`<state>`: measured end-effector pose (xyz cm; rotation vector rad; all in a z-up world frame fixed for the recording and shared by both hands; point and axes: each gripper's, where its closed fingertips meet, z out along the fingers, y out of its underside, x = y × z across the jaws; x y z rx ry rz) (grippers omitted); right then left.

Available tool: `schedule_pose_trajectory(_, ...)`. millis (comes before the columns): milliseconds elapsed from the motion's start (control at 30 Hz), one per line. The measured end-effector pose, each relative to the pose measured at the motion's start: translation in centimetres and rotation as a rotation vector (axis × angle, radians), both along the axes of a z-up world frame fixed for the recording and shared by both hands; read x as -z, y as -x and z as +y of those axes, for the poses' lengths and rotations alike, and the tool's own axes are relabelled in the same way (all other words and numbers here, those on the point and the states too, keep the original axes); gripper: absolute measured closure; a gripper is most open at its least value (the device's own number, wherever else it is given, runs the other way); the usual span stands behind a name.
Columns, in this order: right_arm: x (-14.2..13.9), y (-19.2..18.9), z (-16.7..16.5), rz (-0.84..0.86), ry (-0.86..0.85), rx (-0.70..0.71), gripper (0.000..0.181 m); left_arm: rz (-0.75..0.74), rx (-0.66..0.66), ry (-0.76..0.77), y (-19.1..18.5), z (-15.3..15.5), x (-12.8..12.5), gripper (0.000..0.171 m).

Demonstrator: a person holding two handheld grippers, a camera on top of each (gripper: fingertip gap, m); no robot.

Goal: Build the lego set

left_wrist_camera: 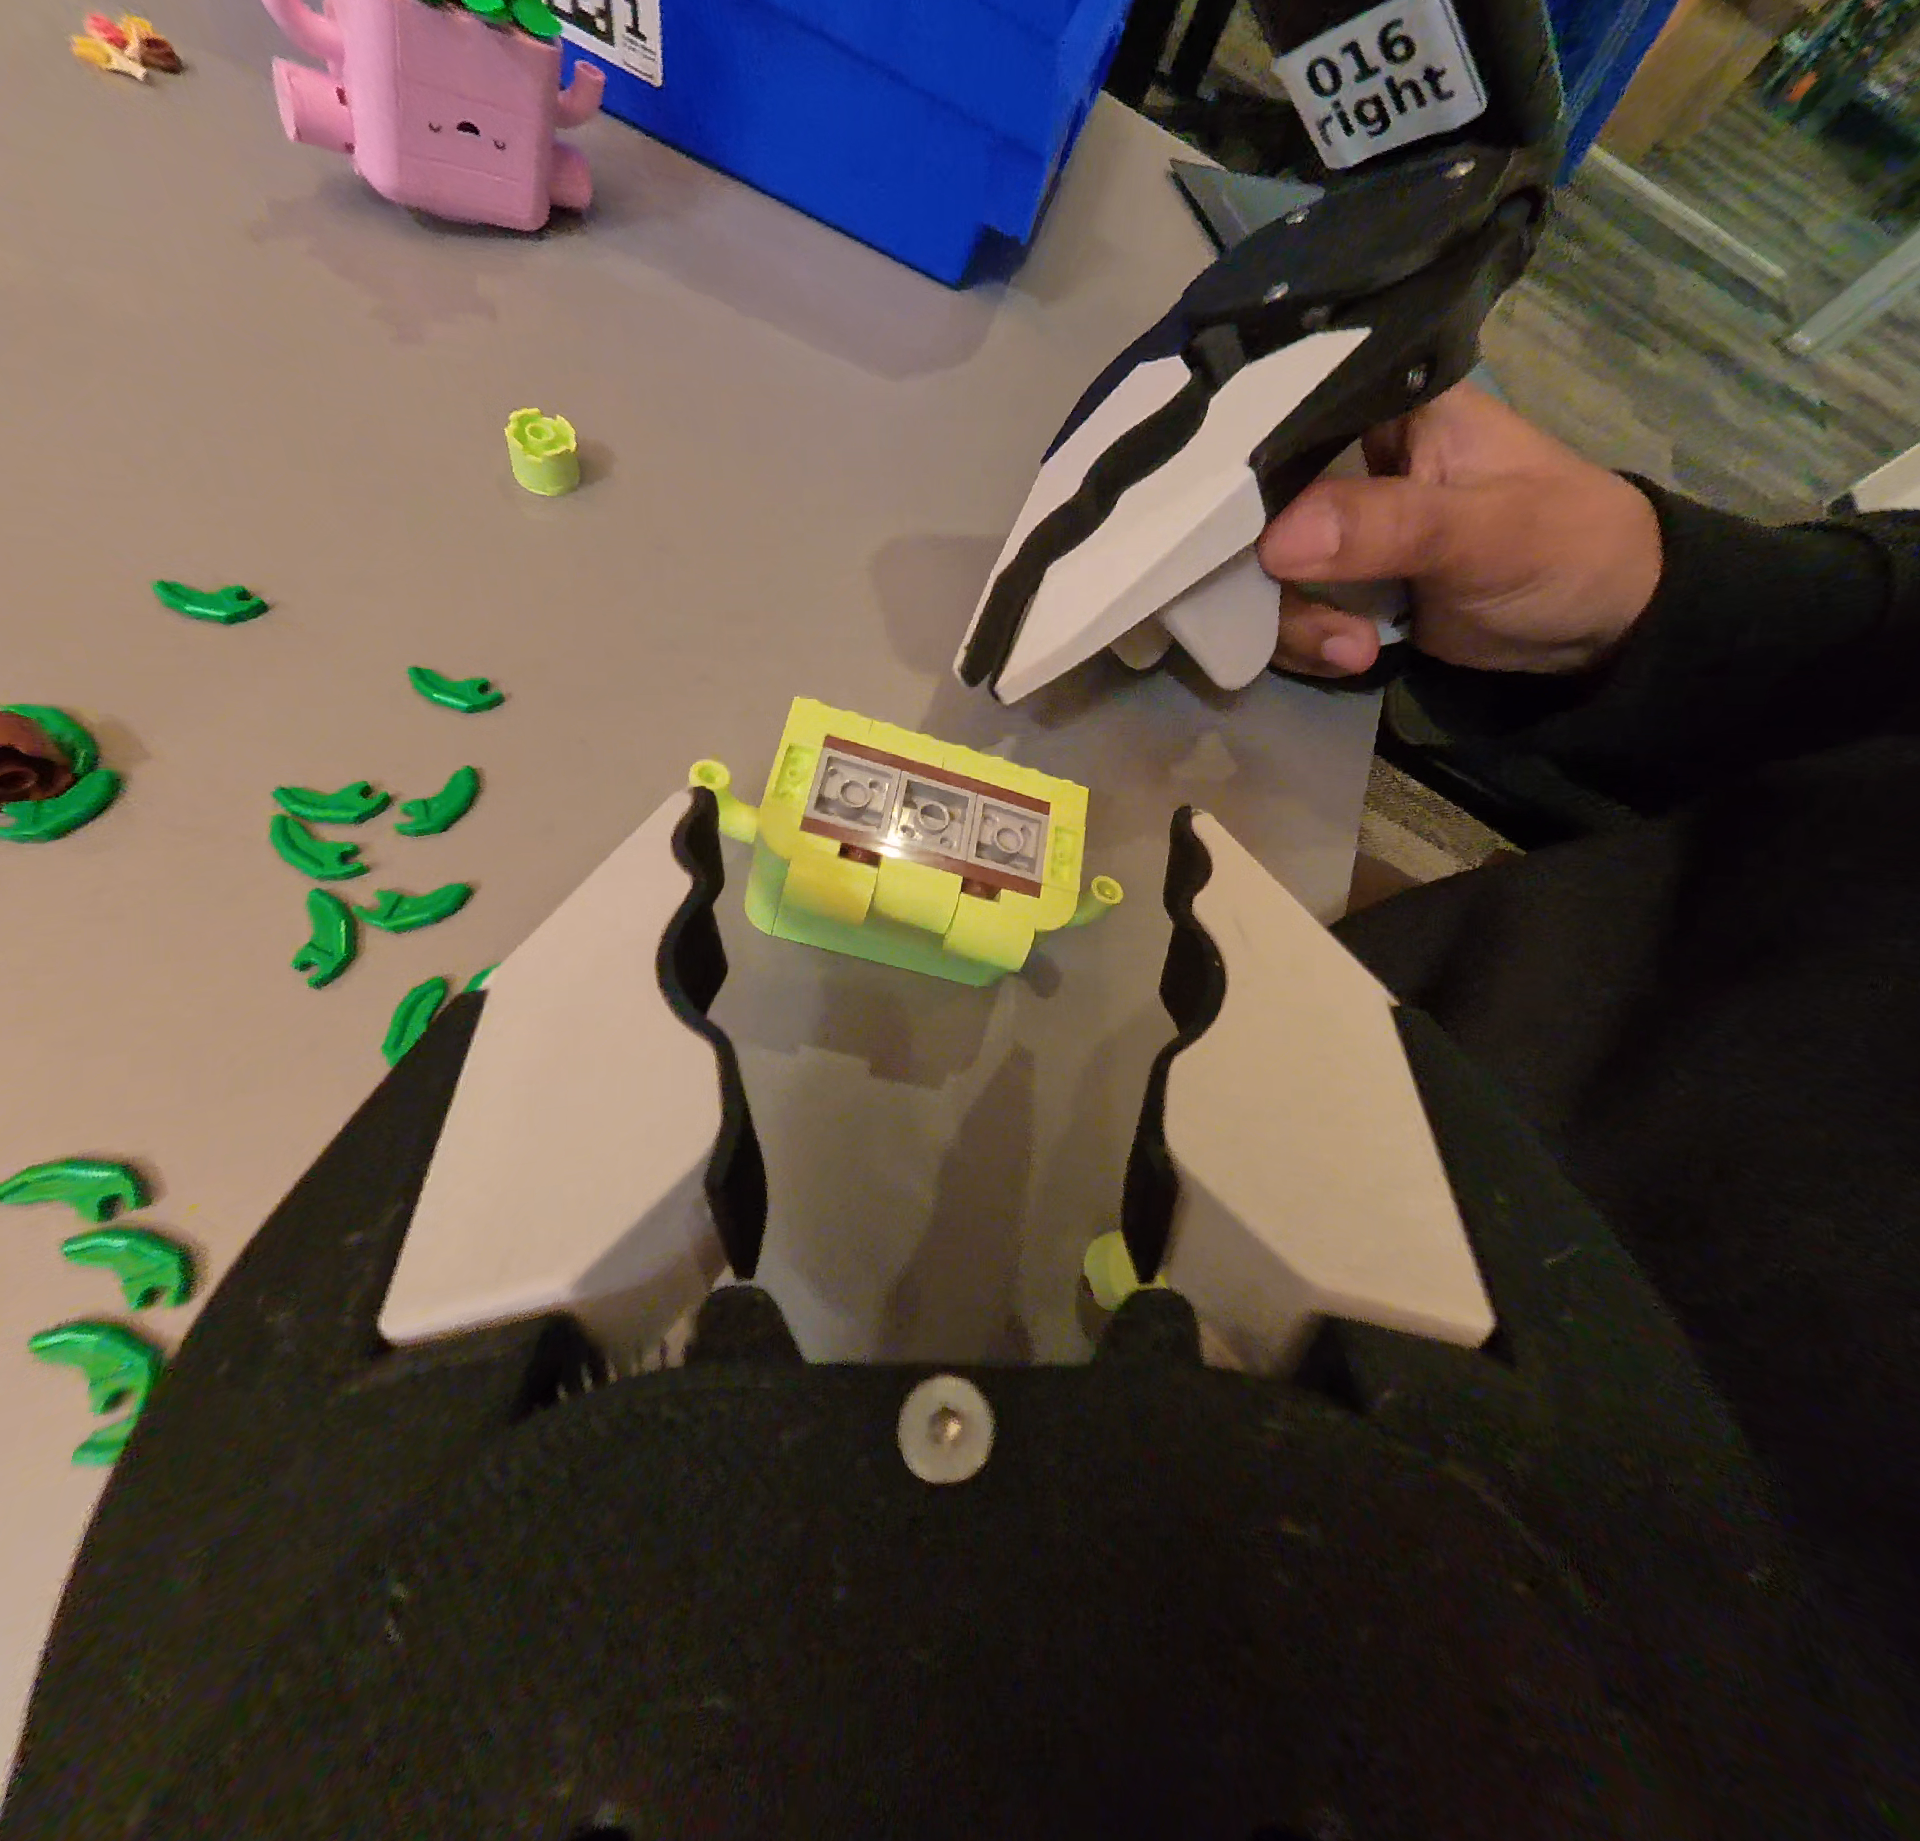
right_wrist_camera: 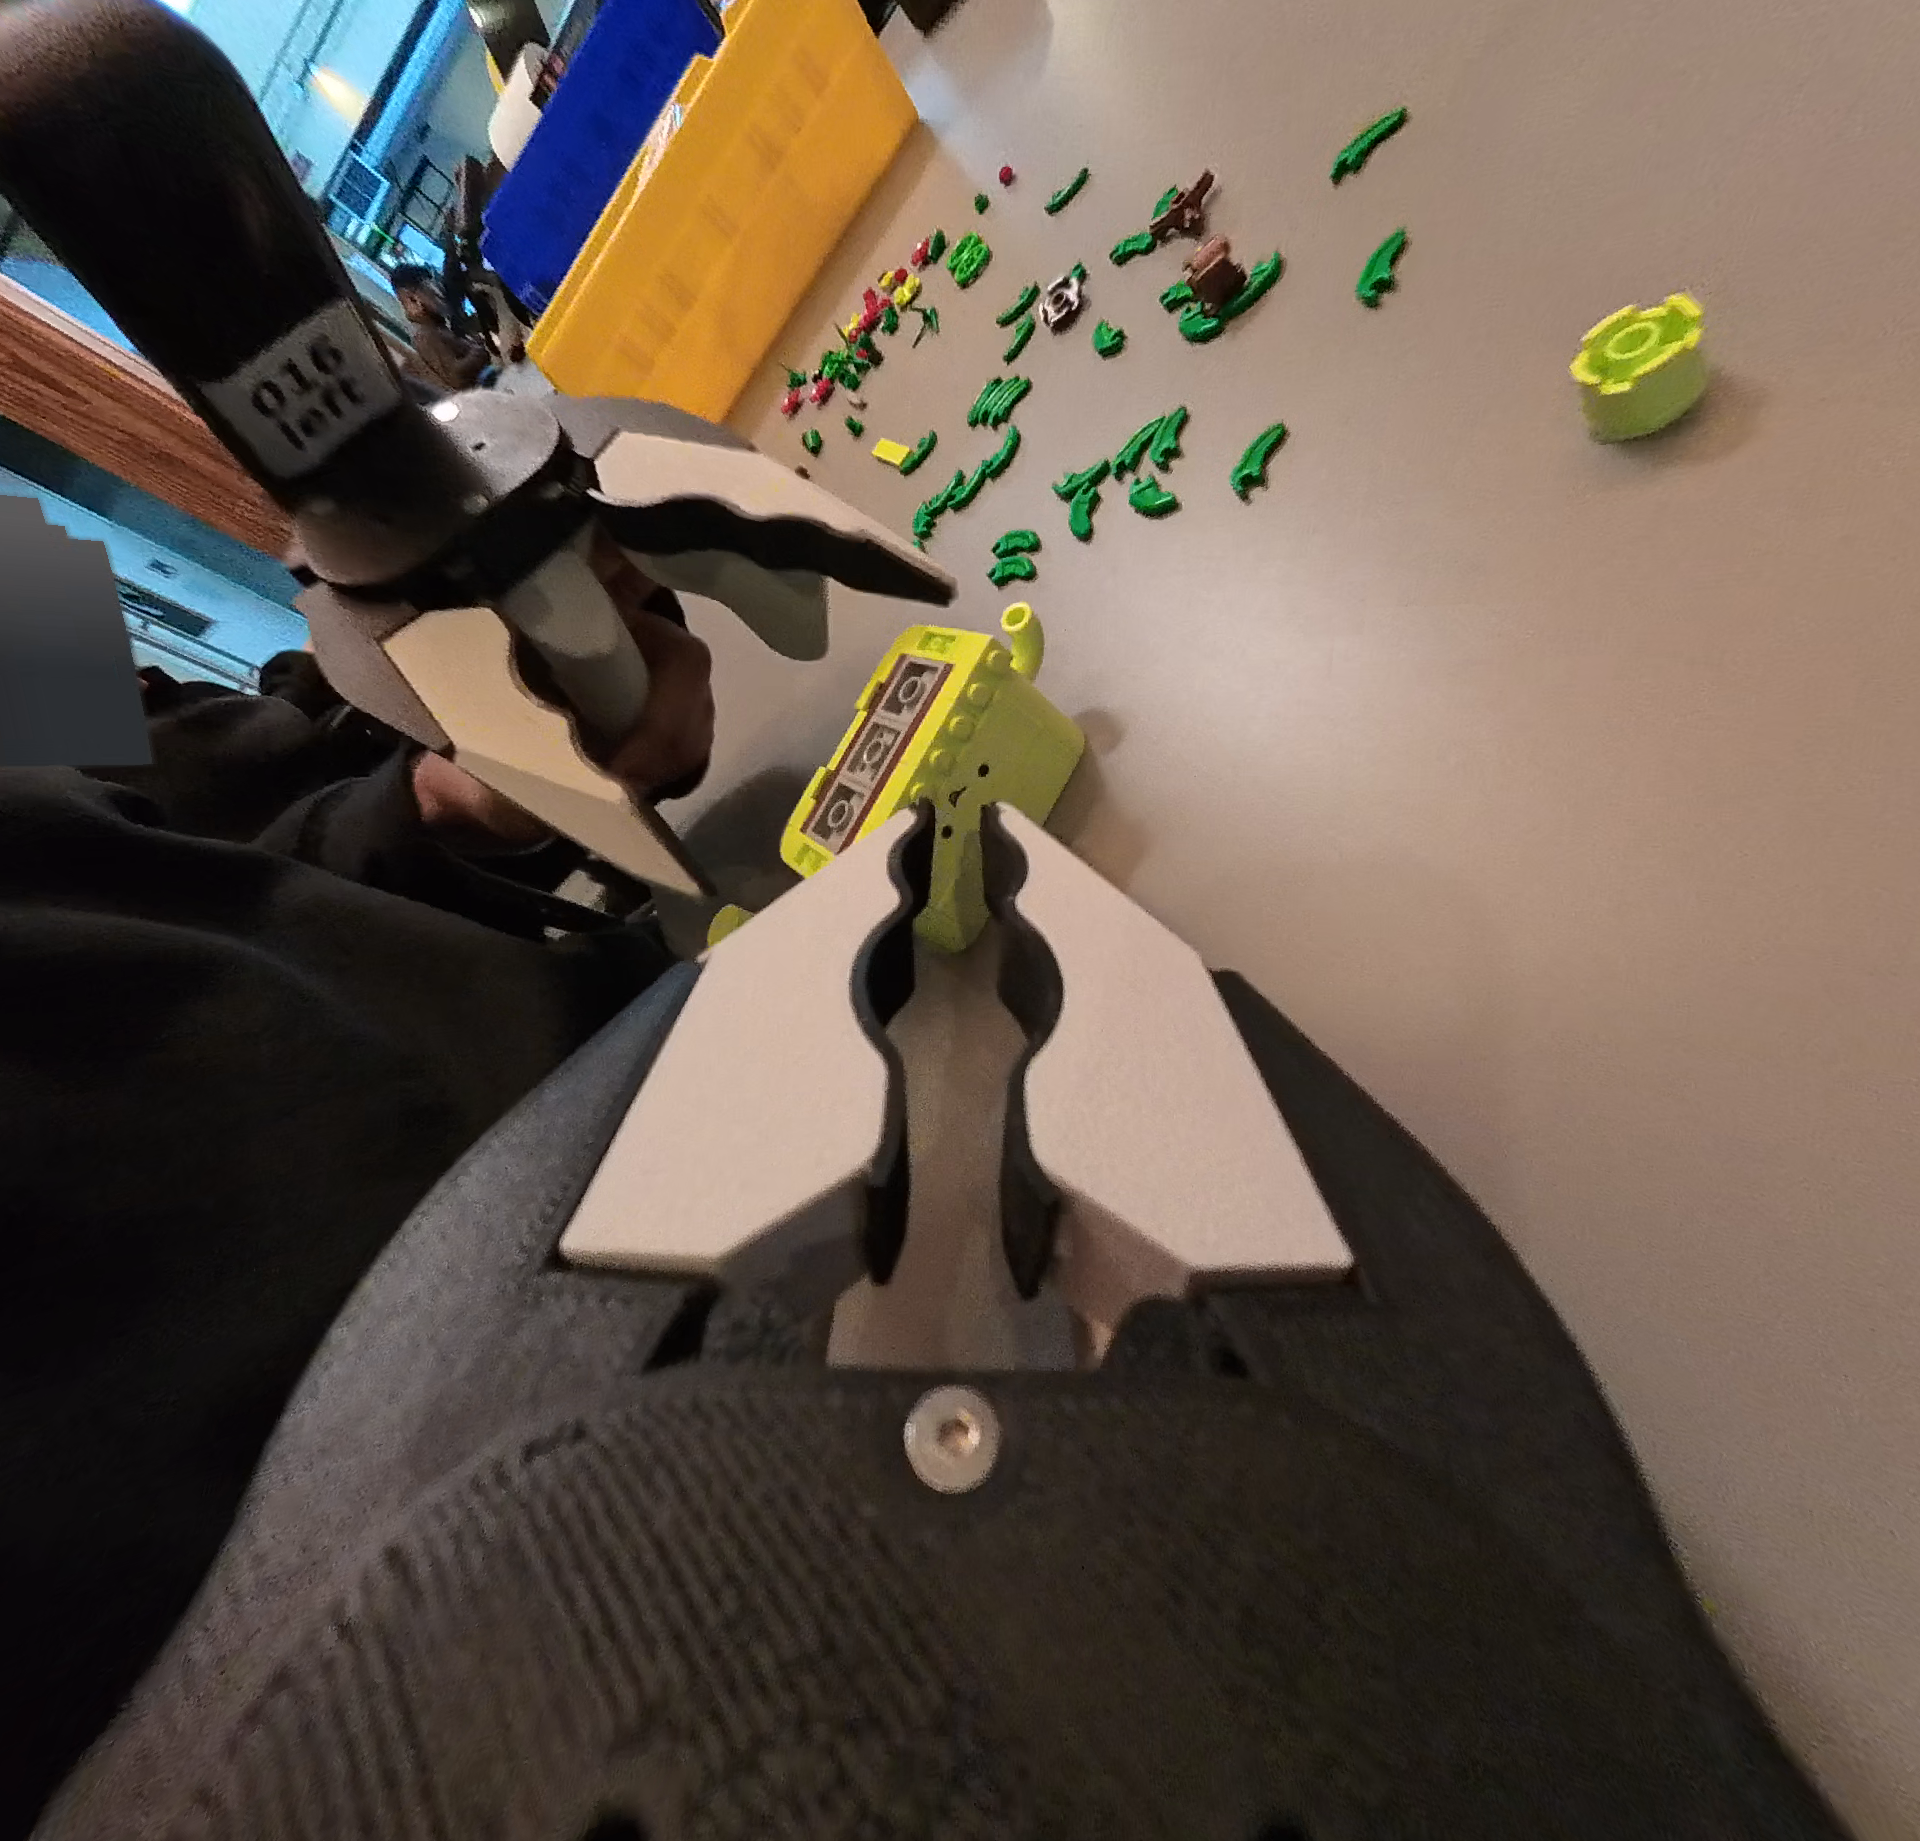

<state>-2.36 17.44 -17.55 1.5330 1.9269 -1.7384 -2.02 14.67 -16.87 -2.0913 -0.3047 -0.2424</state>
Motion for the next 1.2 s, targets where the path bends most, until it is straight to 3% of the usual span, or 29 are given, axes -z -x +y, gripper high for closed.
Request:
schedule_pose_trajectory(233,-0.4,-0.2,-0.4,-0.018,0.05,-0.029,0.167,0.112,0.052,0.034,-0.1,1.4,1.2,0.087)
schedule_pose_trajectory(433,0.8,0.4,-0.7,-0.116,0.035,0.019,0.152,0.159,0.068,0.031,0.0,1.6,1.7,0.099)
schedule_pose_trajectory(667,0.4,0.4,-1.3,-0.176,0.176,0.032,0.156,0.154,0.08,0.024,-0.1,1.6,1.7,0.099)
schedule_pose_trajectory(800,0.0,0.1,-1.8,-0.217,0.27,0.002,0.177,0.152,0.087,0.024,-0.1,1.6,1.7,0.099)
schedule_pose_trajectory(1200,0.2,0.1,-2.0,-0.322,0.288,-0.019,0.177,0.154,0.088,0.028,-0.2,1.6,1.8,0.099)
